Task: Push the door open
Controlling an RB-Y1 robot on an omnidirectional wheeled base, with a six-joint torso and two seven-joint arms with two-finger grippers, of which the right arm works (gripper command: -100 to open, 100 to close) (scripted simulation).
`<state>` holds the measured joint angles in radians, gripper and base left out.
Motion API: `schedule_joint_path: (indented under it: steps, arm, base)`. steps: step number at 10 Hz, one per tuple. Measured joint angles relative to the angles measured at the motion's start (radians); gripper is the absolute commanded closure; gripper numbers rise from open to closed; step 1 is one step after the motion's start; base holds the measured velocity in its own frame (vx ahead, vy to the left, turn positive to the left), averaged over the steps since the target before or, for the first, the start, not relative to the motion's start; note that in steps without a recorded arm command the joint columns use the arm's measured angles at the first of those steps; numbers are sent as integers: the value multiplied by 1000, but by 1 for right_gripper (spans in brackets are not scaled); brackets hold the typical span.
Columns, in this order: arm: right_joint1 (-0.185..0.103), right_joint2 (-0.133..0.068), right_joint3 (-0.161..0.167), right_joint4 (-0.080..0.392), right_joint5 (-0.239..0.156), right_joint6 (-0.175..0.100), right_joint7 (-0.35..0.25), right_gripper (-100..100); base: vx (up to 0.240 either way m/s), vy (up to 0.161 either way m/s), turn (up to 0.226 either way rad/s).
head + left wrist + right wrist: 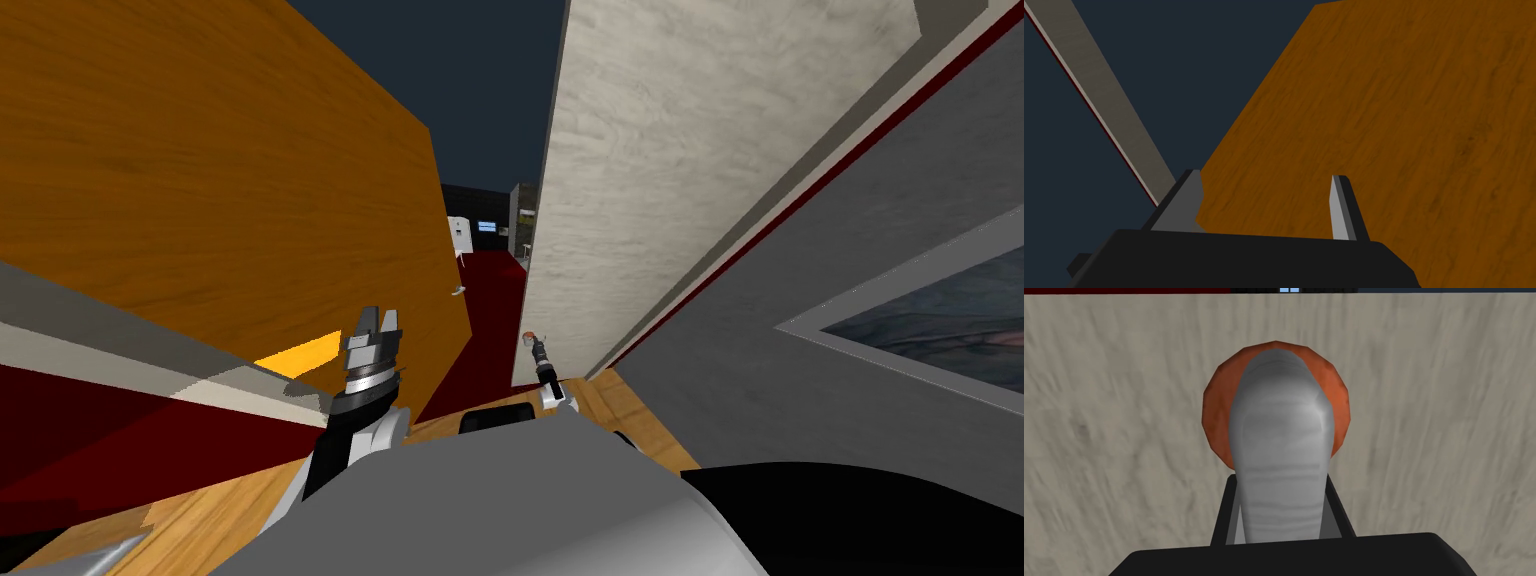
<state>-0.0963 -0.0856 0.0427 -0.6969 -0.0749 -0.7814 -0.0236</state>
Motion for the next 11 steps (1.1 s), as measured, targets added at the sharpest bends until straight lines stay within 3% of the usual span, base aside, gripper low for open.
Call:
schedule_joint_path:
  steps: [3,4,6,8,11]
  arm:
    - [-24,4,-32,31,-14,-15,24,100]
    - [-9,2,-40,8,-18,-5,27,100]
    - [-22,7,-66,36,-30,-12,45,100]
    - [-3,8,-86,-4,-38,5,57,100]
    - [-30,13,-127,33,-57,-2,79,100]
  base:
    - [183,75,-66]
    - [217,60,-106]
    - [204,57,-83]
    - [181,84,-102]
    - [184,74,-81]
